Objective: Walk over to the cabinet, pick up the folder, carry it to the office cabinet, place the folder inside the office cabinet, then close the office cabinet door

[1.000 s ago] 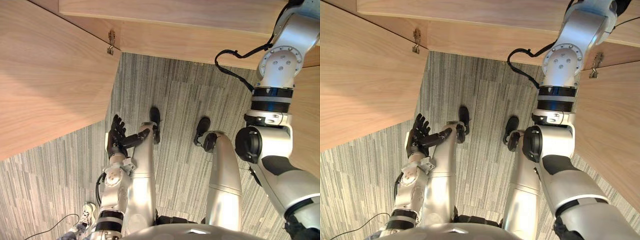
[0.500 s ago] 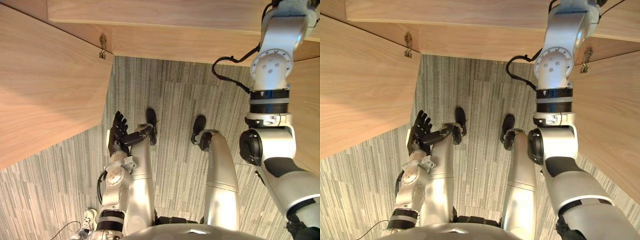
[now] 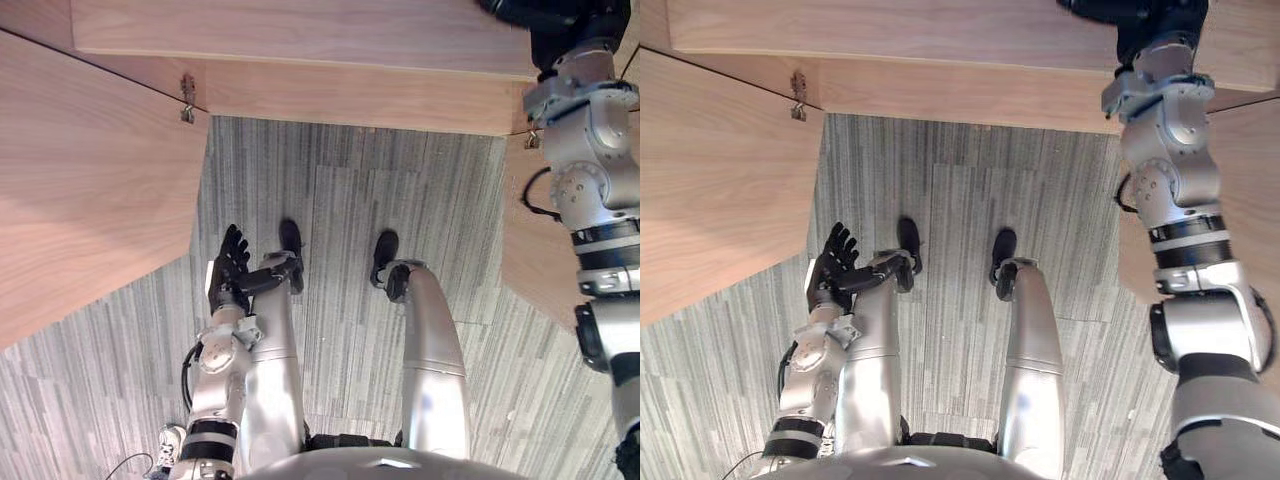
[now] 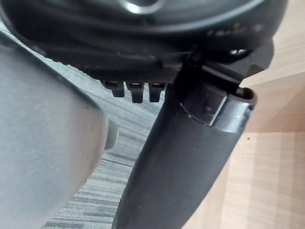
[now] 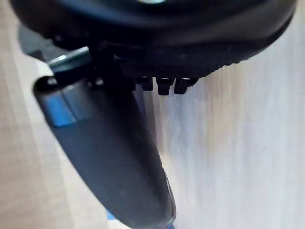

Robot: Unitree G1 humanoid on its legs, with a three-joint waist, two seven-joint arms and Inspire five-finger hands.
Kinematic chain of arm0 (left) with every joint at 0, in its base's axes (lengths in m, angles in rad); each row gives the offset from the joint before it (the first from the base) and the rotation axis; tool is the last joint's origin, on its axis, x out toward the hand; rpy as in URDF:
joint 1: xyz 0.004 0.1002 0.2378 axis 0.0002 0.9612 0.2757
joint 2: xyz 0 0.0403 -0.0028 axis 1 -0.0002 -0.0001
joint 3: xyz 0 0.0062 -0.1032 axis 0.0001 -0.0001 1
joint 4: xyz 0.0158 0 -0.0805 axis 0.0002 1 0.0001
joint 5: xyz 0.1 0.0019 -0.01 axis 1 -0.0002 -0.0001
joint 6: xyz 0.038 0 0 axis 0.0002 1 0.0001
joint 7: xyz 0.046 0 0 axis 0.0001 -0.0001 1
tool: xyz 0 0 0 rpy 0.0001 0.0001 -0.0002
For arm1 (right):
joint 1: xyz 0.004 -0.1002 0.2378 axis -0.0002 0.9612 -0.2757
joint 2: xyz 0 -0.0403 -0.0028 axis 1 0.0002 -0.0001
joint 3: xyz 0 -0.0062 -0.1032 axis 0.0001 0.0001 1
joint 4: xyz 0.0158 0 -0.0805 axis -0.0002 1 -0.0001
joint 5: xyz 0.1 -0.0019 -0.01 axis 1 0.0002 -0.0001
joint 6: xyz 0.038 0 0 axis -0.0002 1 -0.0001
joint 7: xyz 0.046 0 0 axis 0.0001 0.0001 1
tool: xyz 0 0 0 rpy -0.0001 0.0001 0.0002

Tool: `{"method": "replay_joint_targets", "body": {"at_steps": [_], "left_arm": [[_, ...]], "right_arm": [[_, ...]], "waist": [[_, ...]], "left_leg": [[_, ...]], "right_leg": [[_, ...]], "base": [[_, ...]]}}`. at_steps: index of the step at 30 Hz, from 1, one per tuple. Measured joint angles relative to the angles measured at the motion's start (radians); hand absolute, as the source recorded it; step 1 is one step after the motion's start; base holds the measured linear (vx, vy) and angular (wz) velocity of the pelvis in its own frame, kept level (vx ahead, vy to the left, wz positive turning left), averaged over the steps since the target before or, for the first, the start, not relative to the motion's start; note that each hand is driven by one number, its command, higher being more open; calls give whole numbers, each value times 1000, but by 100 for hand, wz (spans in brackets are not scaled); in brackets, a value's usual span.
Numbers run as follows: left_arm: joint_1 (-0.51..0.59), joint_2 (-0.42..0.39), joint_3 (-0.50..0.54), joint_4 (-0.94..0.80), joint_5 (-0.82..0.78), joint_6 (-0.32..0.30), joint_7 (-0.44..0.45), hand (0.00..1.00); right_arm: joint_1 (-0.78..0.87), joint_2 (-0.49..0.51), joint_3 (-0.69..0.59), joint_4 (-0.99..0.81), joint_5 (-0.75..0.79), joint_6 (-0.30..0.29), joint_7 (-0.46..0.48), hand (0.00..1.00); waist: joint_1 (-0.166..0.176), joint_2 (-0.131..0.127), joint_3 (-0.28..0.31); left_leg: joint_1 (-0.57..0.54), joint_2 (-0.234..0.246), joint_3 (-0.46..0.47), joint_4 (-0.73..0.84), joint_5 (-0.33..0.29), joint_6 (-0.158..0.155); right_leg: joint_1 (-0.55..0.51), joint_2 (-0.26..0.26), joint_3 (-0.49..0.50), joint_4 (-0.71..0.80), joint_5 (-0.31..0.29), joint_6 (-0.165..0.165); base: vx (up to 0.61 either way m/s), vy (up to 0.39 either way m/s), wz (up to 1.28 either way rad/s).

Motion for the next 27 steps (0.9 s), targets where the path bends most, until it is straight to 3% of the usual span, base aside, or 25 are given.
{"method": "replay_joint_targets", "body": {"at_steps": [4,8,13,19,27], "left_arm": [[-20,28,14,96,0,-6,-19,100],[-35,41,22,119,-1,-13,-29,100],[-40,56,21,125,-3,-15,-62,100],[-42,68,12,149,-4,-13,-95,100],[-36,66,4,153,-3,-13,-113,100]], "right_arm": [[24,-66,50,28,-97,1,83,100],[14,-118,91,54,-184,-3,125,100],[-2,-191,170,97,-291,-23,183,100],[-3,-232,225,123,-297,-7,242,100],[95,-262,176,37,-188,-4,257,100]], "waist": [[-1,-20,-6],[4,-29,-11],[12,-60,-29],[26,-73,-51],[38,-73,-54]], "left_leg": [[24,2,8,-14,0,1],[23,3,10,-18,1,3],[26,3,19,-33,7,11],[40,4,21,-47,7,13],[55,5,30,-63,7,14]], "right_leg": [[23,0,1,-17,2,3],[25,1,1,-27,7,7],[27,2,3,-45,16,7],[45,2,-1,-64,19,7],[57,1,0,-77,19,7]], "base": [[9,71,-1],[-1,71,-2],[10,69,-1],[7,54,0],[25,53,0]]}}
